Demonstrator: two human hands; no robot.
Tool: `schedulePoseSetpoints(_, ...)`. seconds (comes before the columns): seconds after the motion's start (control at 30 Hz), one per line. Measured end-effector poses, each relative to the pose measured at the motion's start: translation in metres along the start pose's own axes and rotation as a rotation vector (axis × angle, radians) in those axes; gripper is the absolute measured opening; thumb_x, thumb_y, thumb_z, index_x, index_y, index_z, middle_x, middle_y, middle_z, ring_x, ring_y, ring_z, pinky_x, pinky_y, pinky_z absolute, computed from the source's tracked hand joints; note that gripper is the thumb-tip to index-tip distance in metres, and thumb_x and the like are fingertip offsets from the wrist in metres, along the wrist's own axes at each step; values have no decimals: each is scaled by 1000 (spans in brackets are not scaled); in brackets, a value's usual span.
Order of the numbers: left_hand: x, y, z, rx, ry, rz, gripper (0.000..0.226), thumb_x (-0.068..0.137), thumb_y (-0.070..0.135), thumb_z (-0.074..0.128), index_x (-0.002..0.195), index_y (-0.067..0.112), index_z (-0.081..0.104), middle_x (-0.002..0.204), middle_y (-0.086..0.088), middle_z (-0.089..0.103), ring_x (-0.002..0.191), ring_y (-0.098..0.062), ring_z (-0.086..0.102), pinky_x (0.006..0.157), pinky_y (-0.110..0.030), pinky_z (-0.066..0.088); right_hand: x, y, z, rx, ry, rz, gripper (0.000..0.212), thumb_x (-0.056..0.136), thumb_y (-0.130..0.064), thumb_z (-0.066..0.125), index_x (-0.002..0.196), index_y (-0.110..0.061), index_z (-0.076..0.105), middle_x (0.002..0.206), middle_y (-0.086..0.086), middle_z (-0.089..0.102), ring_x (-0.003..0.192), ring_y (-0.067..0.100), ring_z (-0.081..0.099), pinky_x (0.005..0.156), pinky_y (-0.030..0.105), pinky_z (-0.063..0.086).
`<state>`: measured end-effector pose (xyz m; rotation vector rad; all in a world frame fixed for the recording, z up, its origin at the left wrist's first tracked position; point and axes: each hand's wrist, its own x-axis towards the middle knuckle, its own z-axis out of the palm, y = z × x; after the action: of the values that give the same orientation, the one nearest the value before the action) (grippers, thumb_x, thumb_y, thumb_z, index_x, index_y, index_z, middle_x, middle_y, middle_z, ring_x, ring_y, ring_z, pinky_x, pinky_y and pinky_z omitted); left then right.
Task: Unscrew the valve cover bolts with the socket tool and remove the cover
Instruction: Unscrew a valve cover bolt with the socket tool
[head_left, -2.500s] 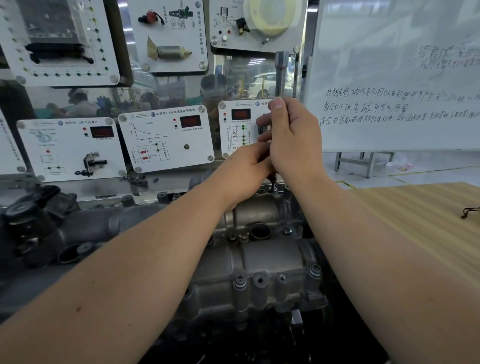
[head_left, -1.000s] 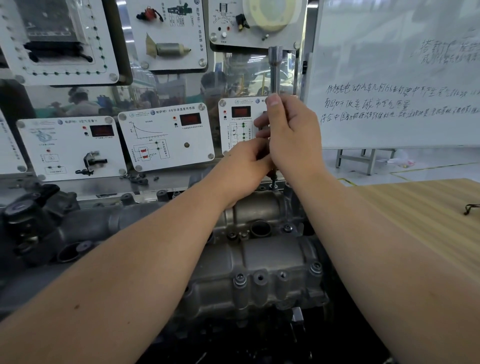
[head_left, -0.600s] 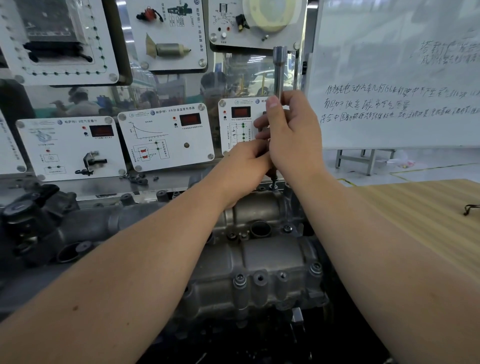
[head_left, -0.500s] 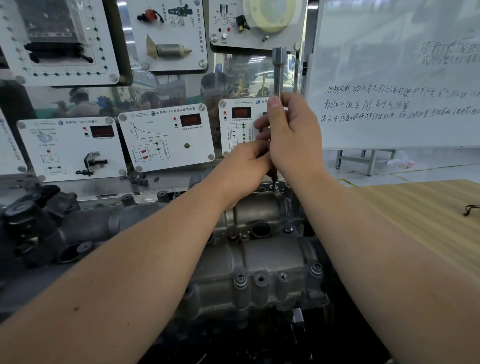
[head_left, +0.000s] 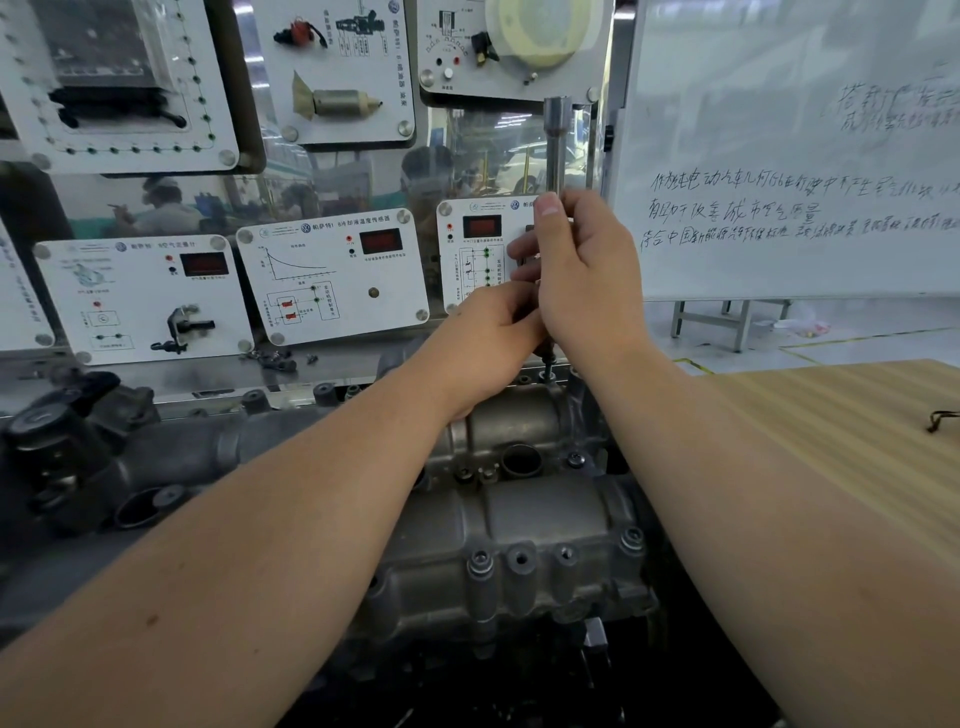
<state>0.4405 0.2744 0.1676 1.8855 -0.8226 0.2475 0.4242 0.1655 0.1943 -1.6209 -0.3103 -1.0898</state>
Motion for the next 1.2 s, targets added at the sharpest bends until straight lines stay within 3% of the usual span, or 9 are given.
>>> schedulePoseSetpoints(0.33, 1, 0, -1, 44, 10, 8, 15, 100, 30, 56, 94, 25, 69, 84, -3, 75, 61, -3, 57, 62, -36, 46, 0, -1, -1, 36, 9, -5, 5, 98, -44, 50, 98, -39, 51, 74, -11, 73, 65, 9, 69, 67, 30, 54)
schedulePoseSetpoints(0.5, 1, 2, -1, 50, 7, -3, 15, 100, 27, 56, 93, 20, 68, 86, -12, 74, 52, -4, 48, 56, -32, 40, 0, -1, -2, 27, 6, -13, 18, 100, -41, 48, 108, -27, 55, 74, -11, 72, 67, 9, 70, 65, 25, 53)
schedulePoseSetpoints(0.63, 0, 2, 0, 34, 17, -11, 13, 96, 25, 57, 91, 23, 67, 84, -9, 71, 59, -6, 52, 60, -35, 44, 0, -1, -2, 19, -3, -17, 14, 100, -41, 46, 103, -31, 55, 74, -12, 72, 65, 8, 70, 66, 28, 52)
schedulePoseSetpoints(0.77, -2, 5, 0, -3, 7, -18, 16, 93, 29, 54, 89, 25, 69, 84, 0, 74, 63, -1, 59, 59, -26, 46, -1, -2, -2, 14, -4, -22, 12, 100, -41, 44, 94, -38, 53, 74, -13, 72, 62, 8, 69, 64, 25, 50)
schedulePoseSetpoints(0.9, -2, 6, 0, -52, 1, -46, 19, 98, 27, 53, 92, 25, 71, 91, -3, 76, 75, -11, 63, 61, -22, 46, -1, -3, -2, 17, -6, -30, 19, 102, -38, 42, 86, -35, 53, 72, -13, 71, 60, 8, 67, 62, 24, 51)
schedulePoseSetpoints(1.0, -2, 6, 0, -93, -8, -35, 19, 99, 17, 55, 93, 21, 72, 92, -4, 75, 72, 0, 64, 56, -9, 45, -1, -3, 0, 36, -9, -23, 20, 102, -38, 42, 86, -34, 53, 72, -13, 70, 58, 7, 64, 58, 16, 48)
schedulePoseSetpoints(1.1, -2, 6, -1, -95, -13, -28, 17, 99, 14, 56, 96, 16, 73, 92, -3, 76, 73, 3, 65, 58, -7, 44, -1, -3, 0, 47, -8, -19, 19, 101, -39, 41, 87, -35, 54, 72, -13, 70, 57, 6, 63, 57, 15, 47)
schedulePoseSetpoints(1.2, -2, 4, -1, -75, -5, -12, 16, 99, 16, 57, 97, 15, 73, 91, -3, 76, 79, -7, 69, 59, -9, 46, -1, -3, 0, 57, -6, -16, 20, 100, -40, 41, 87, -35, 55, 71, -13, 70, 58, 7, 63, 57, 15, 47)
